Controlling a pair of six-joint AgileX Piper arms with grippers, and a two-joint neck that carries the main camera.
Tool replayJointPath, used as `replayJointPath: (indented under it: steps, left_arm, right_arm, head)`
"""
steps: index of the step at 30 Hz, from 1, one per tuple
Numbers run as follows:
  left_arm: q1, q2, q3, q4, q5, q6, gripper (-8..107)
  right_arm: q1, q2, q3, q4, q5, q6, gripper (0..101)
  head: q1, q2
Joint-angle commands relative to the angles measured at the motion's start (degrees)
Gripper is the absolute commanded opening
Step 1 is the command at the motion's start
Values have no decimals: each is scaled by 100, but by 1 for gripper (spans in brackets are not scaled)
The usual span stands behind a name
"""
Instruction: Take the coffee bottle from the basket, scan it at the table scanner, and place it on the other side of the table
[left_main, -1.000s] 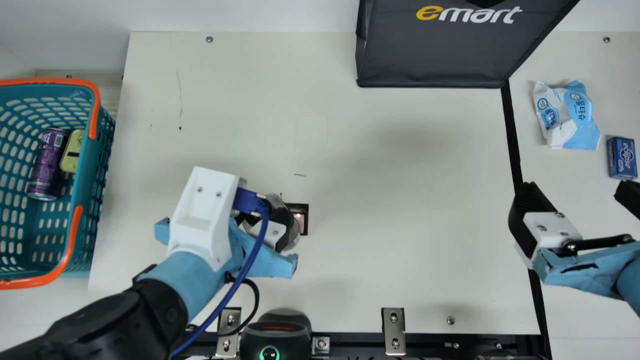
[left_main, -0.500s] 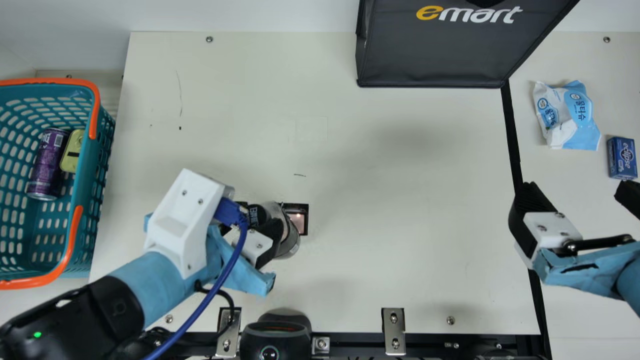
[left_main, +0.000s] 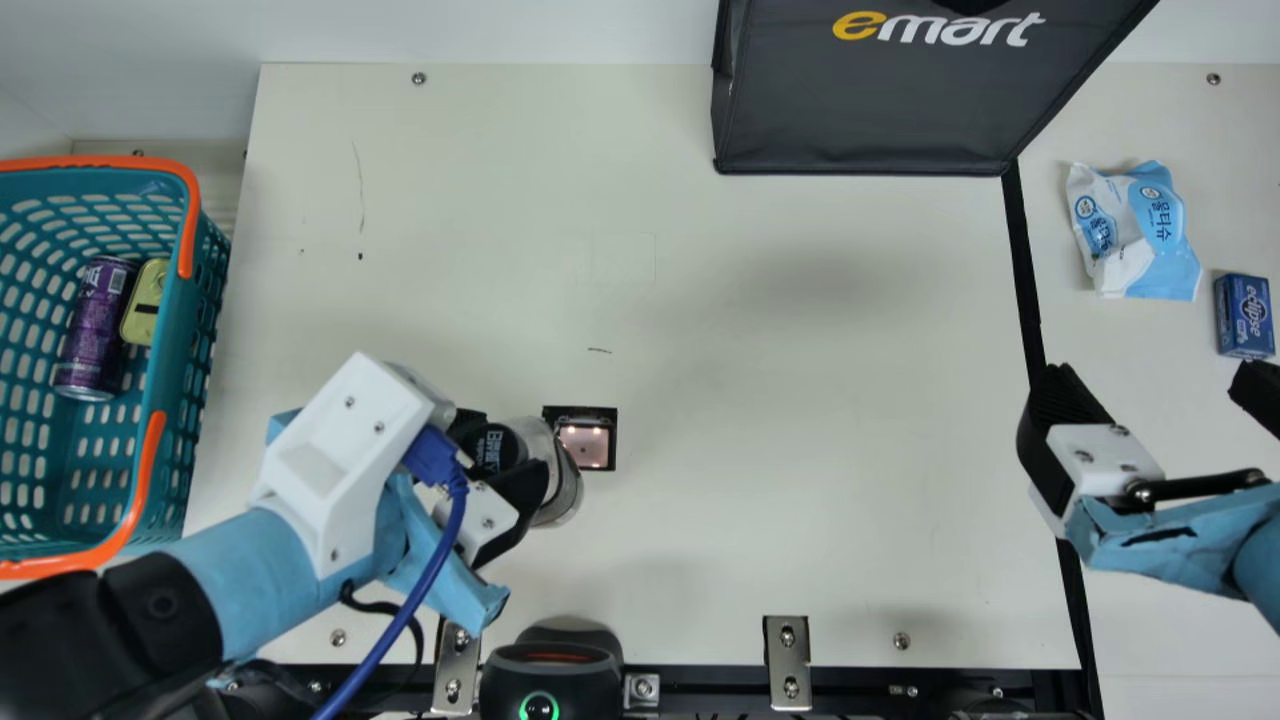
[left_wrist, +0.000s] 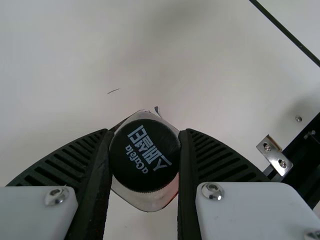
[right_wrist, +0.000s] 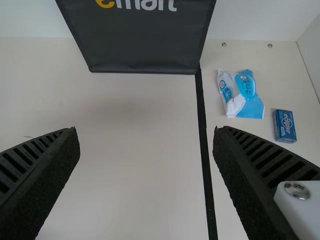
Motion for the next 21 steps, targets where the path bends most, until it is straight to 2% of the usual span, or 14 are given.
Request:
replayJointPath:
  steps: [1,11,21]
  left_arm:
    - [60,-18,14,-180,-20,454,-8]
    - [450,-77,56,-1158,-55,1915,-8]
    - [1122,104,-35,-2079,-18,3189,-8]
  right_arm:
    - [0,0,0,0,0,0,95]
    - [0,0,0,0,0,0,95]
    - [0,0,0,0,0,0,95]
  head:
    - [-148,9]
    - [-148,9]
    - [-148,9]
